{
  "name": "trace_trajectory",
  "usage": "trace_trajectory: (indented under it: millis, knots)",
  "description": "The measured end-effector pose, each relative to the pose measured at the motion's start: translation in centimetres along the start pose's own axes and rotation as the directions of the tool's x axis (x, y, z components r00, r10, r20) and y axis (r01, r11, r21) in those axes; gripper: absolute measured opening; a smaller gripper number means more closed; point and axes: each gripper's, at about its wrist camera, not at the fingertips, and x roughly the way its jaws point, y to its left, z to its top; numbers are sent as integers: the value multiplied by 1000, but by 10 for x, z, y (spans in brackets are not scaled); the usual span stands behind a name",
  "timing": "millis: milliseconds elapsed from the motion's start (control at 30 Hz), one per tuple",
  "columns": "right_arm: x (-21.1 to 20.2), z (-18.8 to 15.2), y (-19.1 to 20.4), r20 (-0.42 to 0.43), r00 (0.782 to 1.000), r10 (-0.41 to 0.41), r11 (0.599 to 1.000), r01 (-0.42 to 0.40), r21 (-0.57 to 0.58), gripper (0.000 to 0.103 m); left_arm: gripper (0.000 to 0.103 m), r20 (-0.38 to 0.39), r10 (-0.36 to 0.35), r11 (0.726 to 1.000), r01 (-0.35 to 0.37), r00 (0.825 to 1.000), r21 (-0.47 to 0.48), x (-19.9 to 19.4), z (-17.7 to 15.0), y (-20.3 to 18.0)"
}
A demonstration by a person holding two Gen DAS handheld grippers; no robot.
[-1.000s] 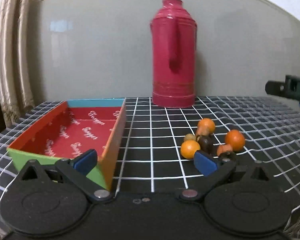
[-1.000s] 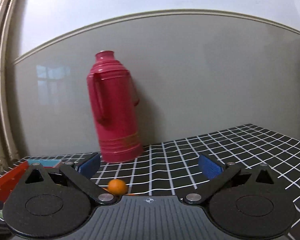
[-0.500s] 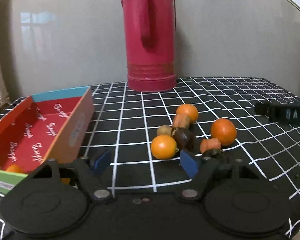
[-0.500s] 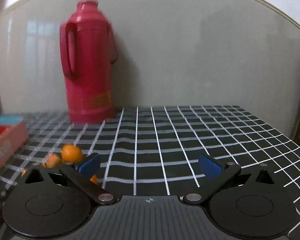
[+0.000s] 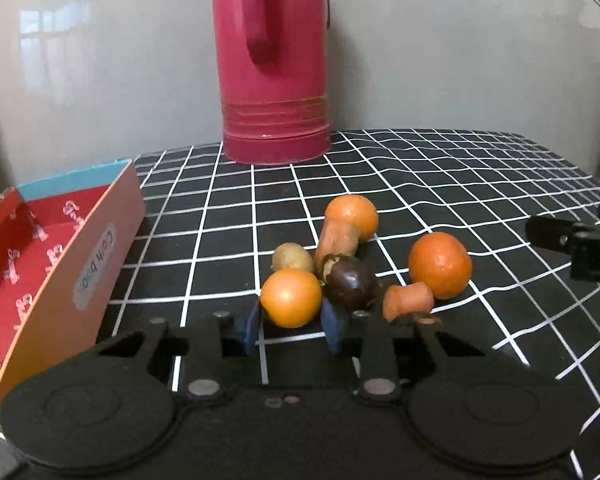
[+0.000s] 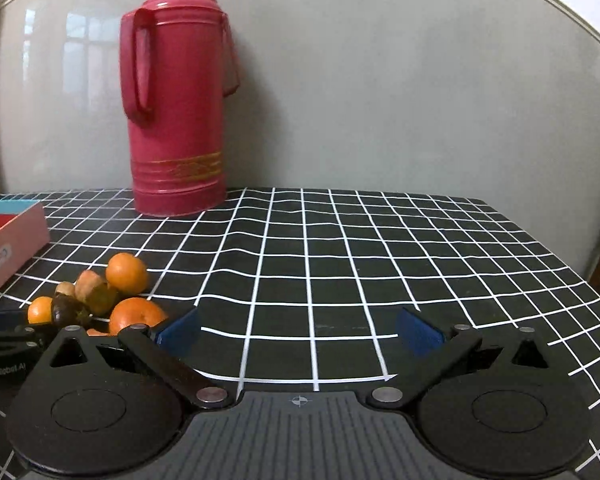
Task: Organize fruits
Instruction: 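Carry the orange over the box and release it with the left gripper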
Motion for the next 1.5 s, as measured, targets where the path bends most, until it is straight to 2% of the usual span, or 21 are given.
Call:
trace_trajectory:
  millis: [167, 467, 600, 700, 900, 967, 1000, 1033, 1067, 1133, 1300, 1500]
  knots:
    - [1, 0, -3, -4, 1000, -7, 1000, 7, 9, 103, 23, 14, 5, 1000, -5, 1000, -6, -3, 0, 0]
    - [-3, 2, 0, 3, 1000, -3, 1000, 3, 18, 103, 23, 104, 50, 999, -48, 993, -19, -32, 2, 11]
    - [-3, 2, 8, 10, 1000, 11, 1000, -11, 18, 103, 23, 181, 113, 993, -108, 977, -40, -56, 3, 26]
    - [-3, 3, 17, 11, 1000, 28, 1000, -28, 15, 103, 23, 211, 174, 984, -163, 962, -65, -68, 1, 46]
    - [-7, 2, 43, 28, 995, 96, 995, -96, -26, 103, 23, 172, 283, 948, -249, 943, -195, -78, -9, 107]
    - [-12, -1, 52, 42, 991, 125, 991, -123, -59, 103, 29, 152, 312, 933, -272, 938, -235, -80, -13, 121]
    - [-14, -1, 56, 51, 989, 136, 989, -132, -70, 103, 44, 148, 323, 927, -280, 935, -250, -83, -15, 126]
    - [-17, -2, 60, 62, 987, 147, 986, -142, -82, 103, 65, 153, 332, 922, -287, 931, -261, -87, -18, 129]
    - [-19, -3, 64, 70, 985, 156, 984, -150, -92, 103, 72, 166, 344, 918, -294, 924, -265, -91, -19, 129]
    - [-22, -4, 72, 81, 981, 175, 980, -166, -108, 103, 77, 182, 356, 917, -304, 917, -259, -98, -21, 127]
    - [-25, -8, 93, 81, 972, 220, 966, -205, -156, 103, 92, 188, 355, 918, -304, 916, -255, -104, -23, 123]
    - [-29, -11, 117, 67, 956, 284, 944, -267, -193, 103, 94, 191, 370, 916, -324, 909, -235, -109, -31, 127]
